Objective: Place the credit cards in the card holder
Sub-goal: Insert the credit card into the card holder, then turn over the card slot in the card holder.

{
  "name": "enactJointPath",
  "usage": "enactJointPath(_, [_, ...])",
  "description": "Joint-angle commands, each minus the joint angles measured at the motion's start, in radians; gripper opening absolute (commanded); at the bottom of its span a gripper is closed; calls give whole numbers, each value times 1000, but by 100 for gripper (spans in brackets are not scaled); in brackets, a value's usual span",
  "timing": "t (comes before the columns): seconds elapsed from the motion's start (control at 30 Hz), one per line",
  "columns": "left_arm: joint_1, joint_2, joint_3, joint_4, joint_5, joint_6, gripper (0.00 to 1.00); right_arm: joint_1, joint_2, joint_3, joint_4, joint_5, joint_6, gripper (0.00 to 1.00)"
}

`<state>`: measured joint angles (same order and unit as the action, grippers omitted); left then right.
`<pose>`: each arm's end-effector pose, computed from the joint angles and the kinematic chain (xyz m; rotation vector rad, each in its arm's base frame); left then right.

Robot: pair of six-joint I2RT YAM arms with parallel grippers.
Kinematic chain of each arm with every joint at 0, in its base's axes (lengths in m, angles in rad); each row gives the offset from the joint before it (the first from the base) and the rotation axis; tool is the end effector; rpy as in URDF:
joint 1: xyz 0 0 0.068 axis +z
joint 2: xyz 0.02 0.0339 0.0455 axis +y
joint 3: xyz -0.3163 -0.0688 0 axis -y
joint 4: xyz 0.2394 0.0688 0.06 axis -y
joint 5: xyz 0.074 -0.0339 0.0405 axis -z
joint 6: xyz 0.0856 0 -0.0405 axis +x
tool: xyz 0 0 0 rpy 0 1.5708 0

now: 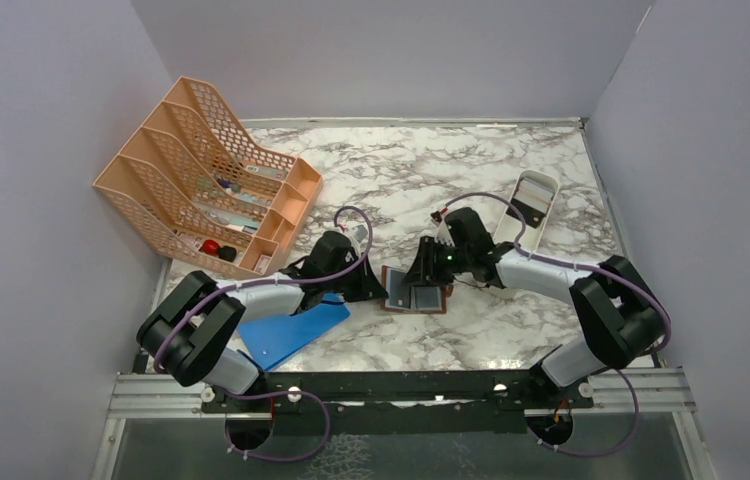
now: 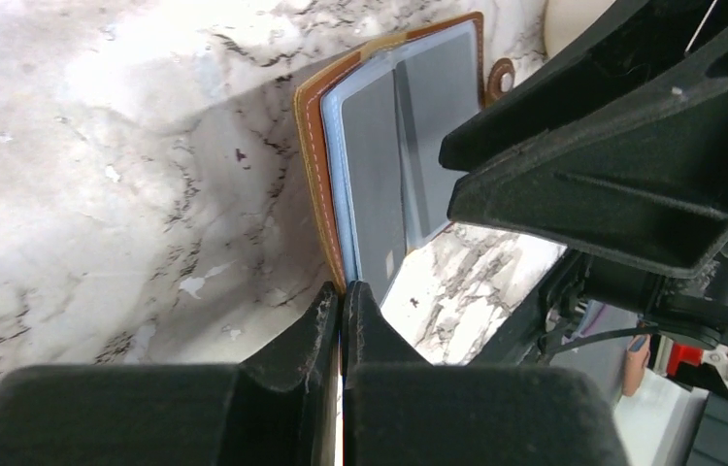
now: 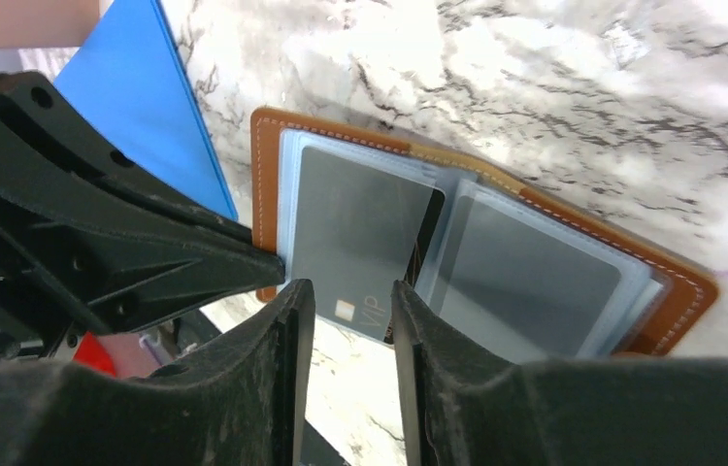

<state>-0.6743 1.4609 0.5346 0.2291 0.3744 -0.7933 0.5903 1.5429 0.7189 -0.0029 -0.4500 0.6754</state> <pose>0.2108 -0.2086 0.1739 0.0719 2.5031 -1.1308 0.2452 0.2091 0.1836 -0.1209 2.5981 1.0758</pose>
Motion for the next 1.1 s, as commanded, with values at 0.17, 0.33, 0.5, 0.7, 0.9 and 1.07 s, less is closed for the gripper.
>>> enactJointPath(0.17, [-1, -48, 35, 35, 88, -8, 0, 9, -38, 27, -140, 182, -132, 26])
enactJointPath(0.33, [-1, -63, 44, 45, 112, -17, 0, 8, 6, -2, -87, 151, -128, 25])
enactJointPath(0.5, [-1, -44, 47, 87, 154, -37, 0, 9, 50, -31, -14, 94, -109, 25])
enactJointPath(0.7, [-2, 1, 47, 88, 122, -17, 0, 9, 56, -40, 4, 88, -106, 26])
enactJointPath(0.9, [-2, 44, 62, 88, 107, -4, 8, 9, 69, -51, 21, 78, -103, 26])
enactJointPath(1.07, [-3, 67, 74, 88, 92, 4, 13, 9, 75, -55, 30, 70, -102, 26])
